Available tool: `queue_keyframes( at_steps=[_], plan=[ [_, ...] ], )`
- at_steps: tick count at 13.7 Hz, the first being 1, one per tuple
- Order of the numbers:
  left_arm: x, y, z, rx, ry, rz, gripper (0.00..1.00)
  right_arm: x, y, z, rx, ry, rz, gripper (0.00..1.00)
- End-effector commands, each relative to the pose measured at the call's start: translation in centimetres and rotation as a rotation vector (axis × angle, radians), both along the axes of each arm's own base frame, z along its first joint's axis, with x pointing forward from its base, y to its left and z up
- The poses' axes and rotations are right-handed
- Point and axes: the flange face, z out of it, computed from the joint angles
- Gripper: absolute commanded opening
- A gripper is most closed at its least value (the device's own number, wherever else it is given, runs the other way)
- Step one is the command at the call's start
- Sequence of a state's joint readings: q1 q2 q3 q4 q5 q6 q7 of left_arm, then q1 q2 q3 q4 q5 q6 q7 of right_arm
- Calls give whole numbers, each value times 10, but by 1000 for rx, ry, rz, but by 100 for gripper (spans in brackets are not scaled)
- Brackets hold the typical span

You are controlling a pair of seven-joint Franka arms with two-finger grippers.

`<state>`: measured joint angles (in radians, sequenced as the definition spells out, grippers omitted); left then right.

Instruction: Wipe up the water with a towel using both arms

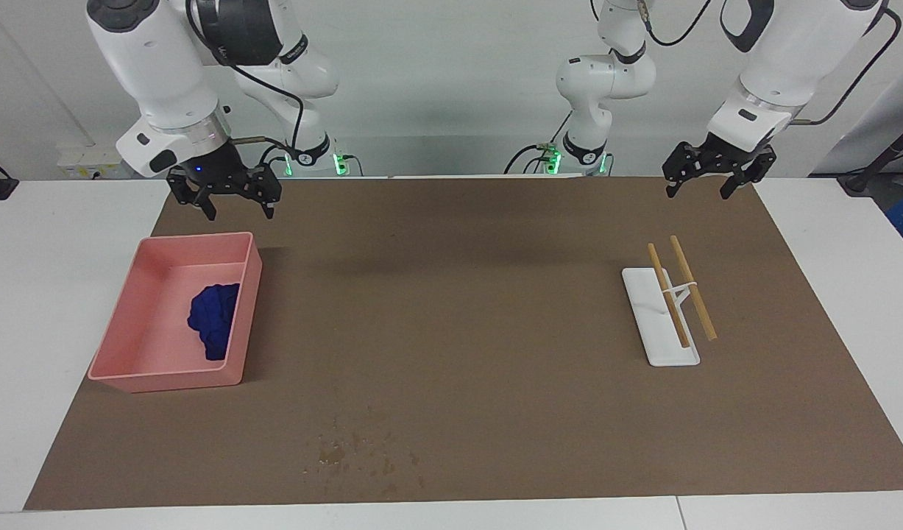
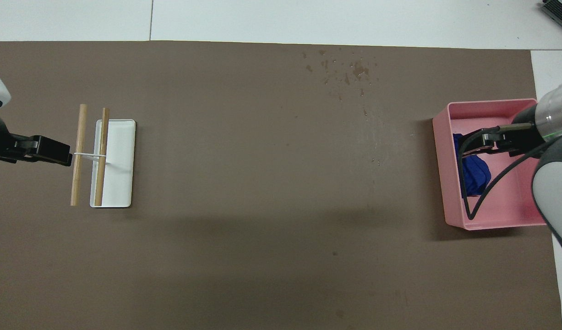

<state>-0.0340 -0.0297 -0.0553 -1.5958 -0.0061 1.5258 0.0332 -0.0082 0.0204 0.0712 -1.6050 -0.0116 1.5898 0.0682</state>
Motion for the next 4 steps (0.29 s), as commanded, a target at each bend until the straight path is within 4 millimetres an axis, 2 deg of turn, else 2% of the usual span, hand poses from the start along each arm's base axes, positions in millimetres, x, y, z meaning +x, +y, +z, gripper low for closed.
queue_keyframes(
  at_steps=[1, 4],
  plan=[
    [-7, 1, 1, -12, -4, 4, 100, 0, 1, 4, 14, -12, 14, 100],
    [-7, 1, 1, -12, -4, 3, 100, 0, 3, 4, 14, -12, 17, 100]
  ],
)
